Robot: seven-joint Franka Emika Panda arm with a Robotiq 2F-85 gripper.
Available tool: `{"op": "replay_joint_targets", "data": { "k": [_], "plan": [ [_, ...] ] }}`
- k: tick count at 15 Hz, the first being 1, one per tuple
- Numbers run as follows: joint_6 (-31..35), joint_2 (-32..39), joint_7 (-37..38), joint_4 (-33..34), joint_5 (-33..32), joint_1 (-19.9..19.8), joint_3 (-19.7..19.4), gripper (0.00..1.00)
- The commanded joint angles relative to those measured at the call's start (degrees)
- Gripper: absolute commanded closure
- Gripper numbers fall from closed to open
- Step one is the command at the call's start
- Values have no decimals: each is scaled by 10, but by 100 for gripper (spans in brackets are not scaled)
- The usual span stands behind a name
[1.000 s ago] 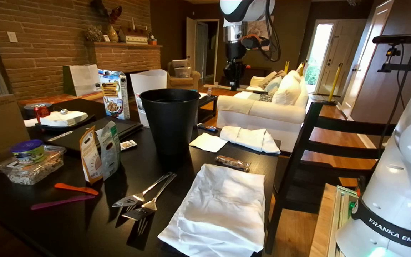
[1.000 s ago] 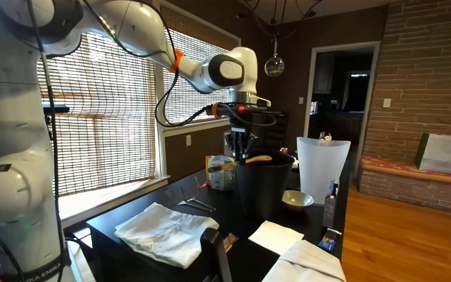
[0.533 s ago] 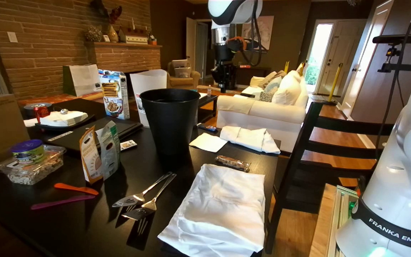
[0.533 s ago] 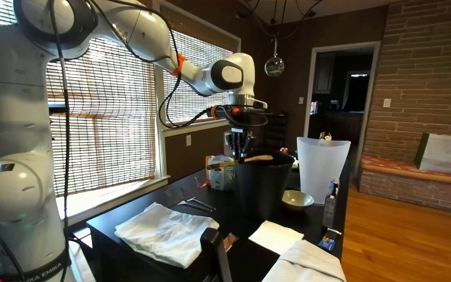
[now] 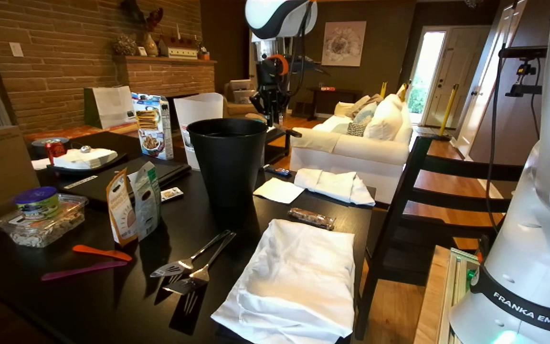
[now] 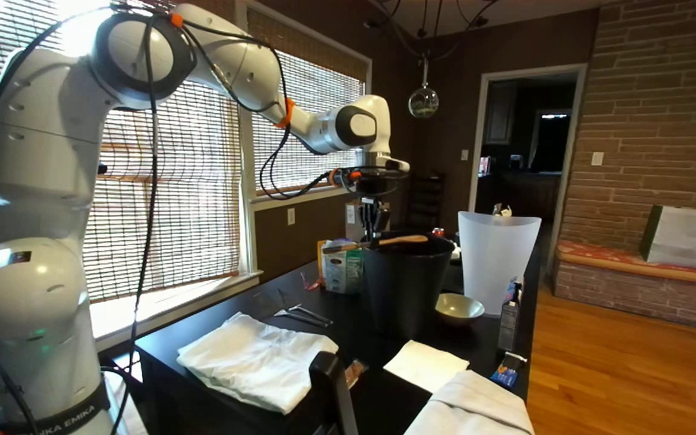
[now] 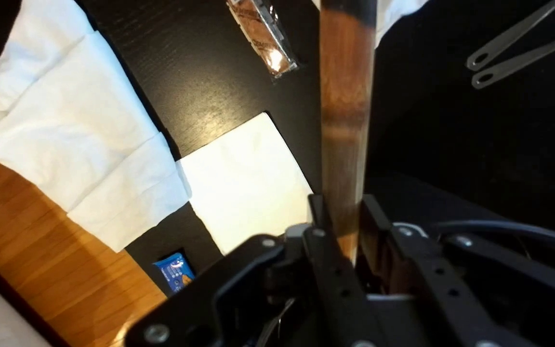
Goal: Put the wooden spoon on top of the black bin.
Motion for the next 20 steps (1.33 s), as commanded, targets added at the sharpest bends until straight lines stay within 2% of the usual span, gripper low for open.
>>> {"op": "replay_joint_targets", "data": {
  "k": [1, 5, 6, 7, 13, 14, 20],
  "plan": [
    [-39, 71, 84, 101, 16, 11, -6, 95],
    [-77, 125, 145, 186, 39, 16, -8, 95],
    [-41, 88, 122, 121, 19, 17, -10, 95],
    [-44, 96, 124, 132, 20, 18, -10, 80],
    [-44, 98, 123, 130, 20, 18, -12, 80],
    [-44, 98, 123, 130, 20, 18, -12, 95],
    [-28, 132, 195, 176, 16, 30, -23, 95]
  ]
}}
